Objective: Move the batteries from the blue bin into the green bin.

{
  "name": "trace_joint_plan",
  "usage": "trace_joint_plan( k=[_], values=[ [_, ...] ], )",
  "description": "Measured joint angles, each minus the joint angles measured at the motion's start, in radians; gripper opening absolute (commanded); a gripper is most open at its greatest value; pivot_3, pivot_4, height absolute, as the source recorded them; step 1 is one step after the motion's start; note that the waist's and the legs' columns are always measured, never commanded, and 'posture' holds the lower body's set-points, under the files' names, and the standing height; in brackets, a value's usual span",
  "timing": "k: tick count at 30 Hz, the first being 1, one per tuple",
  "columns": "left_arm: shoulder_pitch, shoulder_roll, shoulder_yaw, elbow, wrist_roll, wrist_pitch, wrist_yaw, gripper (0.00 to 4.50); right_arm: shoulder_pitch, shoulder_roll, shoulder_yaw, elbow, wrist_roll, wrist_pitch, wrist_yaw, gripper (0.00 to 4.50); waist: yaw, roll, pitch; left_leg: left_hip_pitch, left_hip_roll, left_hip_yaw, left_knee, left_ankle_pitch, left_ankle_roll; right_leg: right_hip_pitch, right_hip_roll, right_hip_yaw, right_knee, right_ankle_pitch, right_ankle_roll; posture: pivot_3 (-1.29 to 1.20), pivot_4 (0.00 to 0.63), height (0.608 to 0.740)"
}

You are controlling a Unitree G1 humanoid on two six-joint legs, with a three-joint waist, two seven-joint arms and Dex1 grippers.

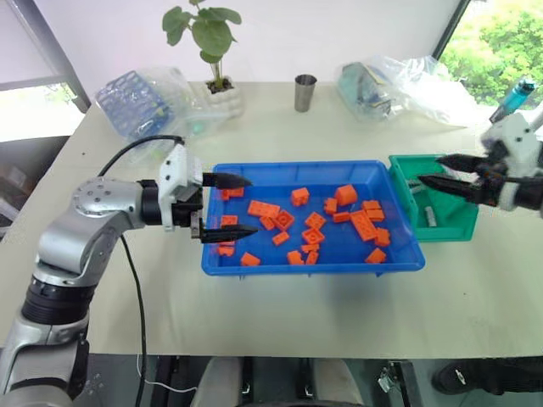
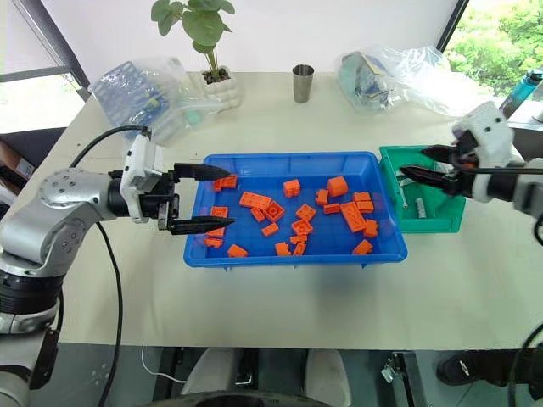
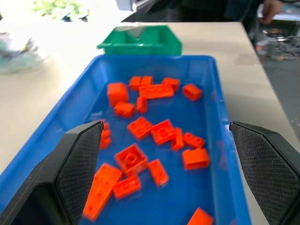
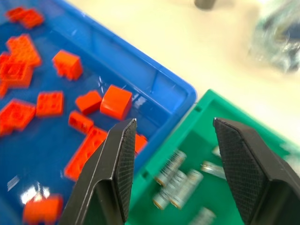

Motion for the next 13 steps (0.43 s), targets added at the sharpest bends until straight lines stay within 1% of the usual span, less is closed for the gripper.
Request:
trace_joint_plan(
  k=[2,5,8,10,13],
  values=[
    [0.003,0.027,0.022,0.022,0.000,-0.005,-0.008,4.50,0.044,-0.027,-0.035,0.031,0.003,-0.055,0.080,2.68,-0.003,0.000,0.000,0.001,0.000,0.000,0.000,0.000,0.000,0.000,0.000,0.000,0.000,0.000,0.000,0.00,0.150,0.716],
    [0.028,0.074,0.063,0.055,-0.003,-0.011,-0.042,4.50,0.160,-0.072,-0.082,0.084,0.003,-0.138,0.231,2.68,-0.006,0.000,0.000,0.001,0.000,0.000,0.000,0.000,0.000,0.000,0.000,0.000,0.000,0.000,0.000,0.00,0.150,0.716],
    [0.061,0.136,0.117,0.097,-0.018,-0.007,-0.081,4.50,0.234,-0.109,-0.138,0.151,0.004,-0.168,0.355,2.68,-0.007,0.000,0.000,0.001,0.001,0.000,0.000,0.000,0.000,0.000,0.000,0.000,0.000,0.000,0.000,0.00,0.150,0.716],
    [0.079,0.170,0.139,0.119,-0.020,-0.009,-0.107,4.50,0.263,-0.125,-0.179,0.182,0.006,-0.170,0.400,2.68,-0.008,0.000,0.000,0.002,0.001,0.000,0.000,0.000,0.000,0.002,0.000,0.000,0.000,0.000,0.000,0.00,0.150,0.716],
    [0.092,0.187,0.162,0.145,-0.017,-0.026,-0.124,4.50,0.281,-0.122,-0.184,0.199,-0.013,-0.217,0.409,2.68,-0.008,0.000,0.000,0.002,0.001,0.000,0.000,0.000,0.000,0.002,0.000,0.000,0.000,0.000,0.000,0.00,0.150,0.716]
  ],
)
